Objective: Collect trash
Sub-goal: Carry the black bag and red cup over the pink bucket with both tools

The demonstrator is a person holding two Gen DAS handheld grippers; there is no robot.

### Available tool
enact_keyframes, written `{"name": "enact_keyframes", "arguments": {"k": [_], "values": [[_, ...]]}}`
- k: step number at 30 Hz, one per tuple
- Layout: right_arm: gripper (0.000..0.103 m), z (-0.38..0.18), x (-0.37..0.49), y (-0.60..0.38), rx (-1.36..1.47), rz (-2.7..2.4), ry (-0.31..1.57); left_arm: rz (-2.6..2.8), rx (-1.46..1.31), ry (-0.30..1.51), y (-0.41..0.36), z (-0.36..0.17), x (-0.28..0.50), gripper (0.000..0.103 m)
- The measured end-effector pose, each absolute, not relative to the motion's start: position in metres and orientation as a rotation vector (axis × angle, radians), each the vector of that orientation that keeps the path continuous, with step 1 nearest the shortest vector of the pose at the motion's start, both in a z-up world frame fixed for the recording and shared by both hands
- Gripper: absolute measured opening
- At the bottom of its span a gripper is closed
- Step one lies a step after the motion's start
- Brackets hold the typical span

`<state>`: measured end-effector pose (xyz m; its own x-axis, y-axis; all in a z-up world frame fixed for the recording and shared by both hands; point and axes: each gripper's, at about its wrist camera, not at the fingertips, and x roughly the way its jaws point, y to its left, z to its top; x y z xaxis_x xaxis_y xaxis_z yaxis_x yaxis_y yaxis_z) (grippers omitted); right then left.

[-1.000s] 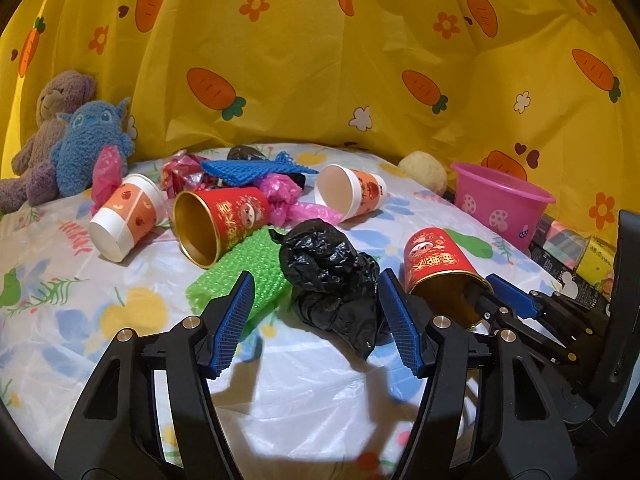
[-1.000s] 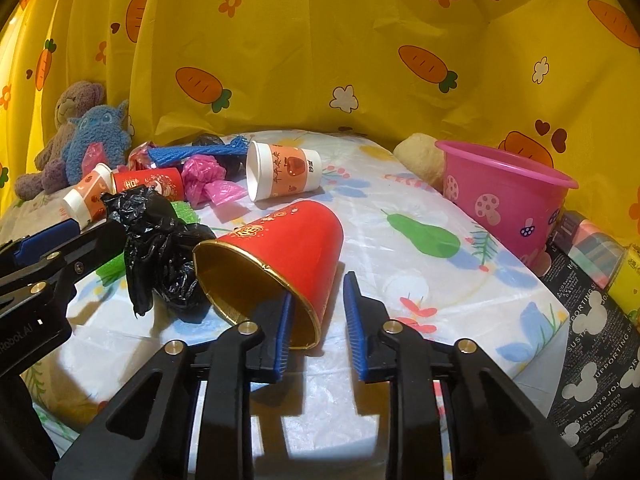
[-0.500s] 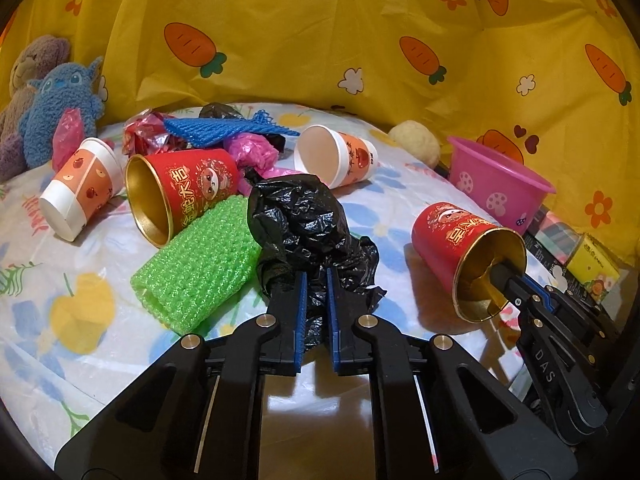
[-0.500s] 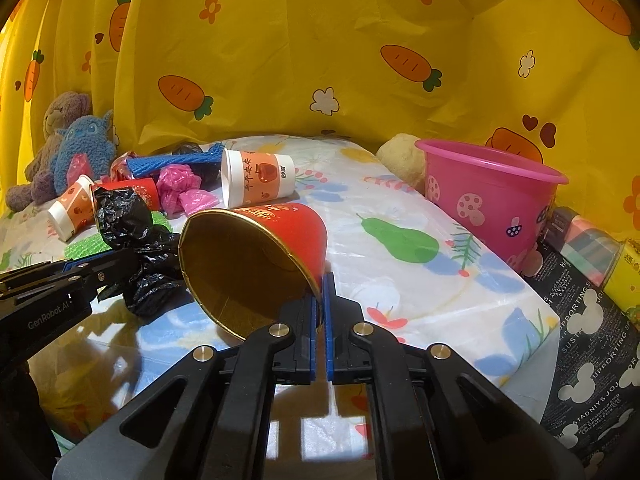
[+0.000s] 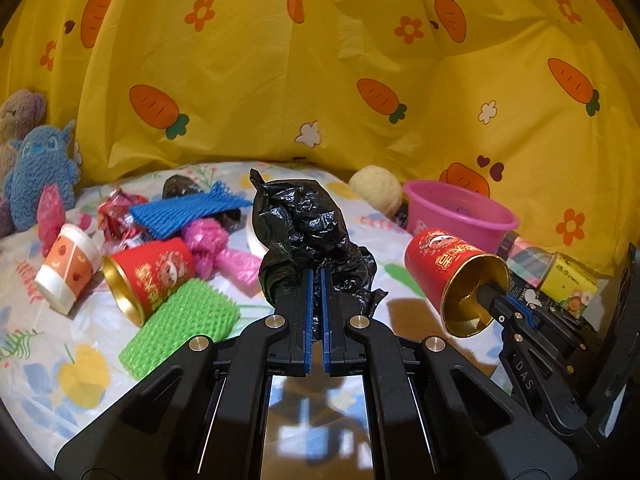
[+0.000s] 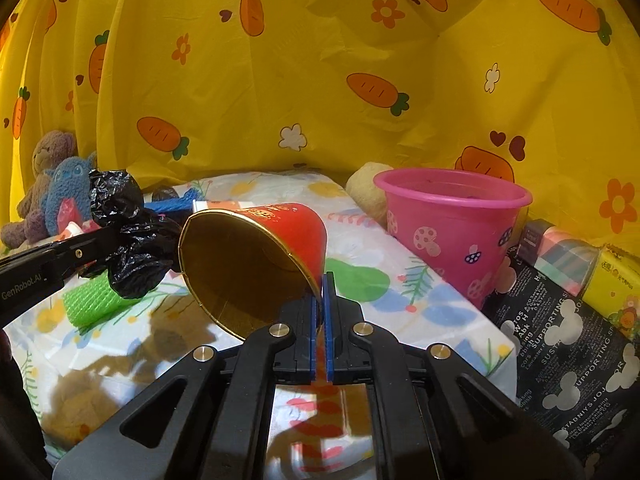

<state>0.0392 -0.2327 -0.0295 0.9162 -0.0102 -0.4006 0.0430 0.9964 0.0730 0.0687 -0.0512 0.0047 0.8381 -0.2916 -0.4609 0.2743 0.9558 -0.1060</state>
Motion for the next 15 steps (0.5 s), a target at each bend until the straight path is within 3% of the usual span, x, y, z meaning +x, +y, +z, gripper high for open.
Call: {"name": "enact_keyframes", "arguments": {"k": [8, 15], "values": [[0.004, 0.015, 0.064, -0.3, 0.089, -0.214, 0.29, -0.458, -0.017, 0.394, -0.128, 0.061, 0.109, 0.003], [0.004, 0.026, 0.11, -0.349, 0.131, -0.326, 0.29, -0.582, -0.027, 0.414, -0.199, 0.064, 0.173, 0.003]]}}
